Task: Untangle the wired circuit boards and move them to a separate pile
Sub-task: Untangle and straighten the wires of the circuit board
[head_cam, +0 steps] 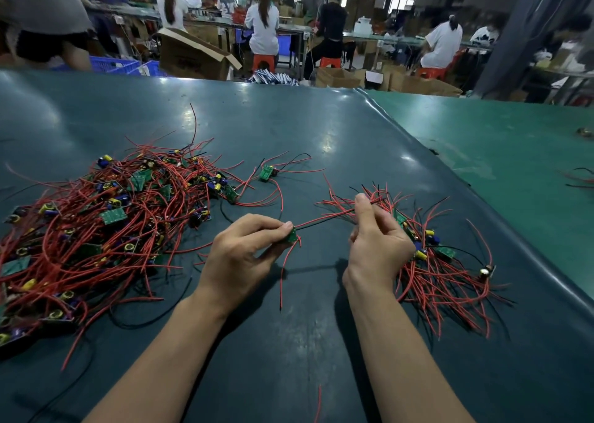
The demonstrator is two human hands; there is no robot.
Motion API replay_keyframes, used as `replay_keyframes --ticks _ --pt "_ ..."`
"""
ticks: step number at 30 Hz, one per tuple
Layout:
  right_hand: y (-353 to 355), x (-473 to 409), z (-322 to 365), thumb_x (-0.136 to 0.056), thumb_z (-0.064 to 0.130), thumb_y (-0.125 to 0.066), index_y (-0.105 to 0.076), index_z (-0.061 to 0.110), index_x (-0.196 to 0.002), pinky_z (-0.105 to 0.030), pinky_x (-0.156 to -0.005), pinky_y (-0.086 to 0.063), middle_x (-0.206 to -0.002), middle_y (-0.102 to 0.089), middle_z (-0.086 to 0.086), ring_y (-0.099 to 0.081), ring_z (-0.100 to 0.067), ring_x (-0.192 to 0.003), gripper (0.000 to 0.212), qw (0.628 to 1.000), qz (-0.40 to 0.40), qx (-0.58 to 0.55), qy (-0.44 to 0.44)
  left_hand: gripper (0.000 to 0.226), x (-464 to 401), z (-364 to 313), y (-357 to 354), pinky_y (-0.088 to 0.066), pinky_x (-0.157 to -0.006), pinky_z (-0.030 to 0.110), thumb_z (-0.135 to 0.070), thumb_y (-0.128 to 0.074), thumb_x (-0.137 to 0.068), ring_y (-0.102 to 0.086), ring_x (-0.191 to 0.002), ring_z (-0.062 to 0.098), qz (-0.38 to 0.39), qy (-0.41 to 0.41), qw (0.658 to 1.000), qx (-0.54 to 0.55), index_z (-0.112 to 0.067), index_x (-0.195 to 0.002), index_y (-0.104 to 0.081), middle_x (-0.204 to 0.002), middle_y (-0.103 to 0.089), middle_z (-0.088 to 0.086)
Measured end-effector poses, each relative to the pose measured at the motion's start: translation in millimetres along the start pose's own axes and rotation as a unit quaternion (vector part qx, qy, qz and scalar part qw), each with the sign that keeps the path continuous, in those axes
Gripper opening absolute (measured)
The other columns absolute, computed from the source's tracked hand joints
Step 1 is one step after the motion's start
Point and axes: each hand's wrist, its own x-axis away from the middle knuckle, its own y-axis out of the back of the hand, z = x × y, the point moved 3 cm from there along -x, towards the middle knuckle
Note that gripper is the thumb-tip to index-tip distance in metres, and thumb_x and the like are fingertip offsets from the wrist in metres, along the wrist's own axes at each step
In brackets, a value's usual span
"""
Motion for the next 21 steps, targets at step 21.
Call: replay_keyframes --ticks 21 --pt "-22 42 -14 -0.085 0.053 -0.055 -0.063 0.016 -0.087 -0.019 -0.033 -0.032 -0.062 -0.058 -0.007 -0.049 -0.014 -0.04 0.038 0.901 0.382 0.17 -0.114 0.018 4 -4 15 -0.048 -0.072 0.017 -0.006 -0.074 -0.085 -0.054 -0.072 0.009 -0.074 0.004 0.994 -0.082 -0.001 -0.103 -0.074 -0.11 -0.063 0.014"
